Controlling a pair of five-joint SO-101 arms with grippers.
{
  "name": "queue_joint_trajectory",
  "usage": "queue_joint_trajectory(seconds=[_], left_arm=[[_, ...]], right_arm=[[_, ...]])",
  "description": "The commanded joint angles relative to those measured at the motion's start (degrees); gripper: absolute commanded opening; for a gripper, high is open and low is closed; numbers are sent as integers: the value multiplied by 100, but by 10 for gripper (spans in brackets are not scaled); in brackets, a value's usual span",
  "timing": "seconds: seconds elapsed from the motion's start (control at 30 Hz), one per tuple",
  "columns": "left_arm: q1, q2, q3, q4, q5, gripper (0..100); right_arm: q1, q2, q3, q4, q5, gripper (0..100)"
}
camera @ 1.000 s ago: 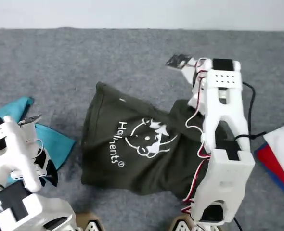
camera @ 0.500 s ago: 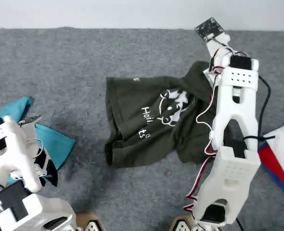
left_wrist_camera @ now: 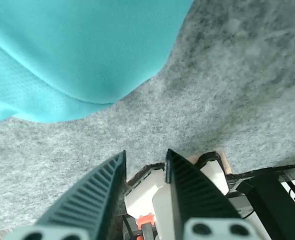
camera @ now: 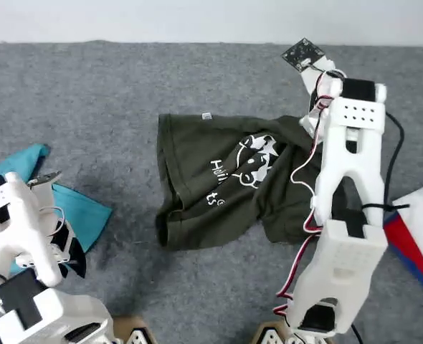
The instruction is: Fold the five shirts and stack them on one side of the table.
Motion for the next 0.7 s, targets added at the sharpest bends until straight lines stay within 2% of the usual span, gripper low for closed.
queue_joint_trajectory(seconds=[0.0,0.03,0.13,0.27,0.47,0.67], left_arm=[[0,-255,4,185,44,122],[0,-255,4,185,44,122],[0,-255,13,185,35,122],[0,-255,13,185,35,122],[0,-255,13,185,35,122],[0,-255,13,185,35,122]], right_arm=[[-444,-523,-281,1640,492,234],[-549,-576,-220,1886,615,234],[-541,-848,308,1833,316,234],[-479,-1033,1618,1833,255,234],[180,-1305,3385,1218,-9,234],[840,-1490,4264,470,-176,234]])
